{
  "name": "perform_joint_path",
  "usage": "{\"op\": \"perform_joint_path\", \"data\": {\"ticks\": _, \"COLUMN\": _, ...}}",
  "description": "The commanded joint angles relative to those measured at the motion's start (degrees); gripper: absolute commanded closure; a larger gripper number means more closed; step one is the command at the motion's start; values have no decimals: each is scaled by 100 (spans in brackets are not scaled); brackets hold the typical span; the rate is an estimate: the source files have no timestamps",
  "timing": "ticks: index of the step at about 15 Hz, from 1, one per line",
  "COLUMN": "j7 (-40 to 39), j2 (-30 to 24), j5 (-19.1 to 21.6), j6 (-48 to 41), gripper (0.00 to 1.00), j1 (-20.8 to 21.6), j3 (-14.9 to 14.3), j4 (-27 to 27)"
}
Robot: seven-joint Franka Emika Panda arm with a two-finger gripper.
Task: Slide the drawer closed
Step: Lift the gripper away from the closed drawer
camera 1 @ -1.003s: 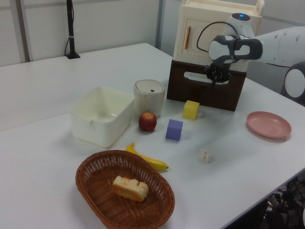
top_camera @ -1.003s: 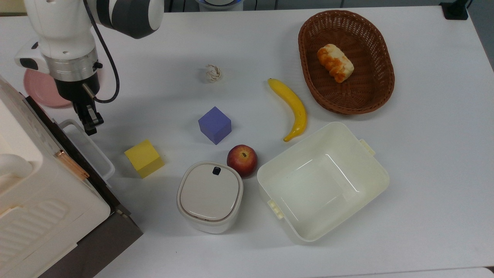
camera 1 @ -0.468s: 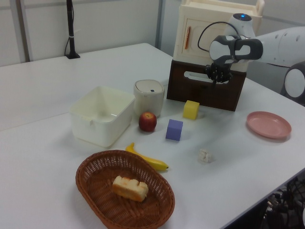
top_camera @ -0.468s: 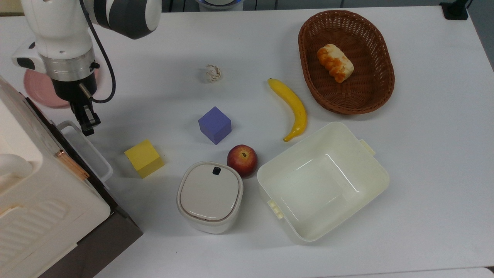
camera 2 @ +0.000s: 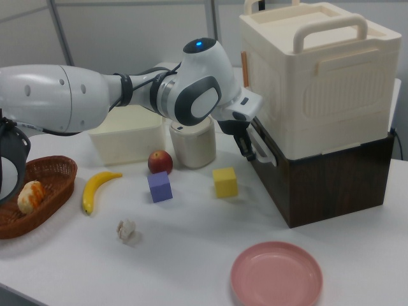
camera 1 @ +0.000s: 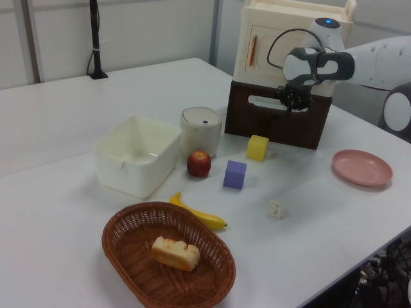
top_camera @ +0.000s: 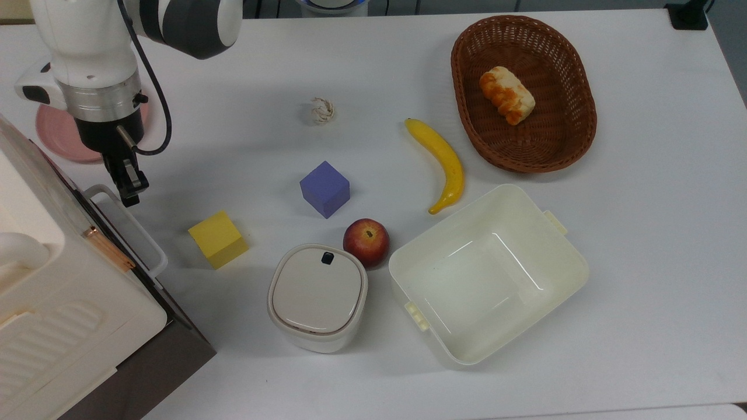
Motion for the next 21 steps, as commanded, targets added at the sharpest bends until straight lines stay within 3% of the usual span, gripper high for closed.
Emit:
{"op": "perform_joint_path", "data": {"ticks": 1, "j7": -791, "j2": -22, "j5": 128, "j6": 113, "gripper": 100, "j1": 56, "j3": 27, "j4": -8}}
{"op": "perform_joint_path", "data": {"ticks": 4, "j7": -1145, "j2": -136, "j5": 119, "j6": -9, "gripper": 100, "j1": 197, "j3": 237, "j4": -149}}
{"op": "perform_joint_path", "data": {"ticks": 8, "j7": -1760, "j2": -242, "j5": 101, "j6": -571, "gripper": 100, "j1": 697, "j3": 334, "j4": -193}}
{"op": "perform_joint_path", "data": {"ticks": 13, "j7": -2506, "j2": -909, "j5": -66, "j6": -1783, "gripper": 100, "j1": 1014, "j3": 905, "j4": -193}}
{"op": "perform_joint_path", "data": {"ticks": 19, "j7": -3263, "j2": -1946, "j5": -57, "j6": -2935, "gripper": 100, "j1": 1348, "j3": 941, "j4": -536}}
{"op": "perform_joint_path", "data": {"ticks": 21, "j7": -3413, "j2": -2140, "j5": -40, "j6": -3191, "gripper": 95, "j1": 1357, "j3": 897, "j4": -606}}
